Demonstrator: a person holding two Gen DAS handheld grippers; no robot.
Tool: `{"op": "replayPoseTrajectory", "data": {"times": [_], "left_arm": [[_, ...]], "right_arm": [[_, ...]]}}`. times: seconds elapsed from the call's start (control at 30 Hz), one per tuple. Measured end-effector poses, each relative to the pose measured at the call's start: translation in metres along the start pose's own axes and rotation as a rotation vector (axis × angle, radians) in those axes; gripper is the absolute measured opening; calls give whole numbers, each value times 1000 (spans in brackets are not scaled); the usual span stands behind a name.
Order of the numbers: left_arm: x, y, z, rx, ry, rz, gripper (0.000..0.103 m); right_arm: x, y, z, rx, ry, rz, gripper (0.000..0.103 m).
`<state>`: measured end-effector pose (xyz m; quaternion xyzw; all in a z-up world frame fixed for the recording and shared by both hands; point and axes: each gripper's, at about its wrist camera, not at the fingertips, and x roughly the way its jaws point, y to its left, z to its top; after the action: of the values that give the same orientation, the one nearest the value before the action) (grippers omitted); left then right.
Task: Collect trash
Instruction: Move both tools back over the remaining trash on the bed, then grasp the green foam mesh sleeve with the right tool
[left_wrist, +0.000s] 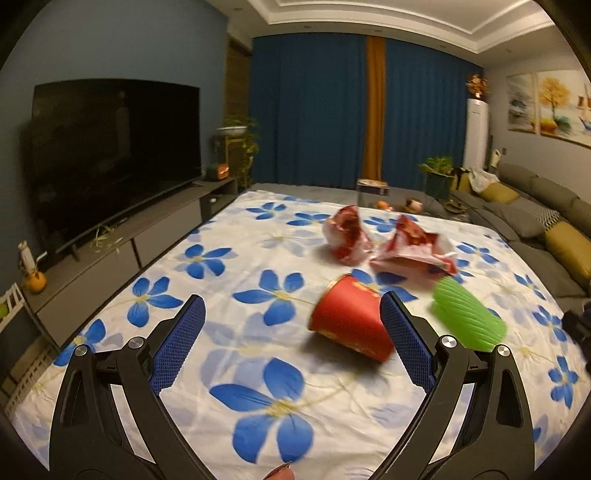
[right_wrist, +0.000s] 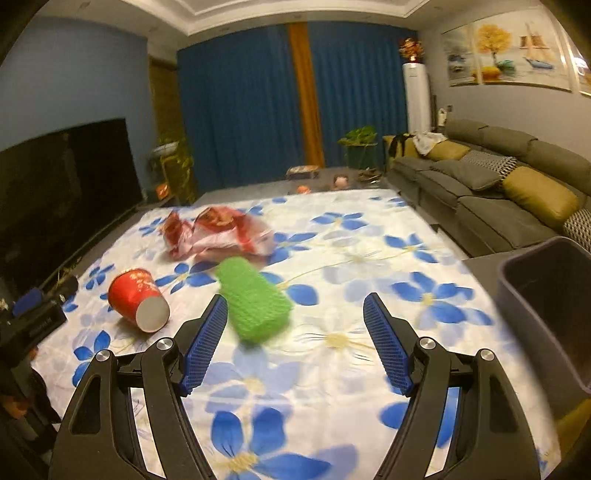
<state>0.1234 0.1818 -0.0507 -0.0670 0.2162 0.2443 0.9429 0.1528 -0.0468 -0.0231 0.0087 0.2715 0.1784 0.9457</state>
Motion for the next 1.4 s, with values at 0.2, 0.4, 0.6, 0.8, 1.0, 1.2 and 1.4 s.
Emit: {"op": "replayPoseTrajectory", "data": {"times": [0.2, 0.4, 0.6, 0.8, 1.0, 1.2, 1.4], "left_arm": [[16, 10, -3, -37, 24, 17, 94], [27, 12, -7, -42, 34, 35, 94], [33, 14, -8, -61, 54, 16, 94], [33, 11, -10, -57, 59, -2, 94], [32, 7, -11, -43, 69, -14, 94], [30, -5, -9, -16, 101, -34, 94], [31, -30, -6, -12, 152, -73, 94]], "right_arm": [[43, 20, 0, -50, 82, 15, 74], [79, 31, 3, -98, 146, 8, 74], [103, 36, 3, -132, 212, 0, 74], [121, 40, 2, -162, 271, 2, 70], [136, 38, -3, -156, 350, 6, 49], [126, 31, -1, -118, 310, 34, 16], [91, 19, -2, -82, 195, 18, 15]]}}
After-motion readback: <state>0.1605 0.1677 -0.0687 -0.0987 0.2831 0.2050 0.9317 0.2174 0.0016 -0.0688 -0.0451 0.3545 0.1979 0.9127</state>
